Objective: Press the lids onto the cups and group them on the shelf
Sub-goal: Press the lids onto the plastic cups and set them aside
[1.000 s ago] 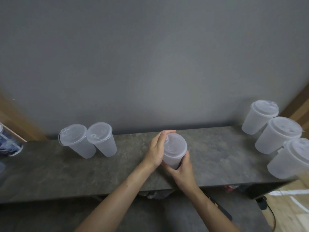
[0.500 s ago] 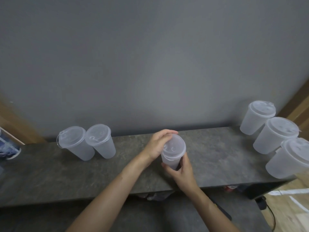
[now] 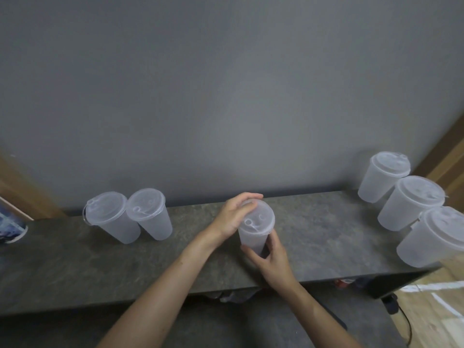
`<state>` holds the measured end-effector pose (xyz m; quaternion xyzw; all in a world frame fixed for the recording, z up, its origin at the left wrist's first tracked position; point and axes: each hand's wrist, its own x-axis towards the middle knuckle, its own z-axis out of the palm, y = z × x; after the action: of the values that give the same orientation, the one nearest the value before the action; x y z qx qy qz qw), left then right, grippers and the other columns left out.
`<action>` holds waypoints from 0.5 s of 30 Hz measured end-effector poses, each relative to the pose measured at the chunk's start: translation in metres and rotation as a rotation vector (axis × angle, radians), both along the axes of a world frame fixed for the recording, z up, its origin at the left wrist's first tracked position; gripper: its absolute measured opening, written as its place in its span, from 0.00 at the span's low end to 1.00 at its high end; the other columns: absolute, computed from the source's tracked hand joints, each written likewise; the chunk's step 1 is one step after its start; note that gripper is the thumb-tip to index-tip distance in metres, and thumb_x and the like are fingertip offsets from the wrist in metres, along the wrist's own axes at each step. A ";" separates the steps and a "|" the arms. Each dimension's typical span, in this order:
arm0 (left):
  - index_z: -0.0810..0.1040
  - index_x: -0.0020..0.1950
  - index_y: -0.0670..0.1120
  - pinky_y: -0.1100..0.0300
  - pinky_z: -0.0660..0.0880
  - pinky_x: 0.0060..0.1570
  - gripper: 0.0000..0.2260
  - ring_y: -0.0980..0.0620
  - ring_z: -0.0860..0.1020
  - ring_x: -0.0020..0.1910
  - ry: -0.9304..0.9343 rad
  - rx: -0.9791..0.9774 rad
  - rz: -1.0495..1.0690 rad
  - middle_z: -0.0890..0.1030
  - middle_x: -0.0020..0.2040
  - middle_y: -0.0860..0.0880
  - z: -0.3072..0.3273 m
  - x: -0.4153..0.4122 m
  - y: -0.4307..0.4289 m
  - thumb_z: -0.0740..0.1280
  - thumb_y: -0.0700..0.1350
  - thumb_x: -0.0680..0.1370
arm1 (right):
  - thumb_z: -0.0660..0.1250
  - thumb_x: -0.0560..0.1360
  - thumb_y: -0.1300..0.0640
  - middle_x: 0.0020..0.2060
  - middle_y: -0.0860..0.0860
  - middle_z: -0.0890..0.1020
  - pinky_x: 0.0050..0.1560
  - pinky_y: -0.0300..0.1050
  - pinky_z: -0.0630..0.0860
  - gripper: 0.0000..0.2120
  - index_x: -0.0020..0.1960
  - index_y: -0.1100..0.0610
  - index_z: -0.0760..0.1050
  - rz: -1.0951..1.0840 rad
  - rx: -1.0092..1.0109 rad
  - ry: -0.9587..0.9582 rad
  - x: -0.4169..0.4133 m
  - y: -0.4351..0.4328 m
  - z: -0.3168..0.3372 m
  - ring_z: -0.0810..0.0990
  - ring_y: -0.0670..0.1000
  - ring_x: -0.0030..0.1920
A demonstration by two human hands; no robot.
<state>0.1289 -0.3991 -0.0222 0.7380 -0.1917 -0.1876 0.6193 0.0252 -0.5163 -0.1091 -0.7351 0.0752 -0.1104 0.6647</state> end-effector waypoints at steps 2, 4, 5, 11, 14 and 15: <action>0.80 0.63 0.41 0.67 0.75 0.51 0.12 0.60 0.81 0.48 -0.010 -0.042 0.059 0.84 0.52 0.48 -0.003 -0.003 -0.002 0.65 0.43 0.82 | 0.79 0.72 0.61 0.63 0.39 0.81 0.61 0.34 0.76 0.34 0.72 0.46 0.69 -0.012 0.005 -0.011 -0.001 0.002 0.000 0.79 0.41 0.65; 0.81 0.62 0.44 0.68 0.74 0.51 0.15 0.60 0.81 0.49 -0.048 -0.060 0.128 0.84 0.51 0.51 -0.009 -0.013 -0.006 0.63 0.48 0.79 | 0.82 0.69 0.60 0.62 0.42 0.81 0.61 0.35 0.77 0.36 0.70 0.46 0.68 -0.050 0.013 -0.014 -0.001 0.005 0.001 0.79 0.40 0.64; 0.81 0.61 0.46 0.68 0.74 0.52 0.16 0.60 0.81 0.49 -0.086 -0.039 0.142 0.84 0.51 0.53 -0.011 -0.018 -0.008 0.62 0.50 0.79 | 0.83 0.68 0.59 0.62 0.43 0.81 0.60 0.37 0.77 0.36 0.68 0.45 0.68 -0.074 0.013 -0.017 -0.001 0.006 0.001 0.80 0.40 0.63; 0.82 0.59 0.40 0.64 0.76 0.55 0.16 0.56 0.82 0.53 -0.059 -0.022 0.051 0.85 0.55 0.45 -0.008 -0.001 0.000 0.60 0.47 0.82 | 0.82 0.70 0.57 0.62 0.41 0.81 0.63 0.41 0.78 0.34 0.69 0.42 0.69 -0.019 -0.008 0.006 0.000 0.000 -0.004 0.80 0.42 0.64; 0.81 0.60 0.36 0.66 0.75 0.55 0.16 0.58 0.81 0.51 -0.058 -0.030 0.036 0.84 0.55 0.44 -0.012 -0.004 -0.001 0.58 0.44 0.85 | 0.81 0.71 0.58 0.62 0.38 0.81 0.63 0.38 0.77 0.34 0.70 0.42 0.68 0.013 -0.039 0.007 0.000 -0.001 -0.003 0.79 0.41 0.65; 0.82 0.60 0.37 0.65 0.75 0.54 0.16 0.58 0.82 0.51 -0.059 -0.049 0.067 0.84 0.54 0.45 -0.015 -0.009 -0.003 0.58 0.44 0.85 | 0.81 0.71 0.58 0.62 0.39 0.81 0.63 0.37 0.76 0.35 0.70 0.41 0.67 0.000 -0.042 0.003 0.000 0.001 -0.003 0.79 0.41 0.65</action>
<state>0.1202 -0.4026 -0.0369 0.7337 -0.1897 -0.1400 0.6372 0.0250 -0.5158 -0.1121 -0.7491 0.0741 -0.1107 0.6489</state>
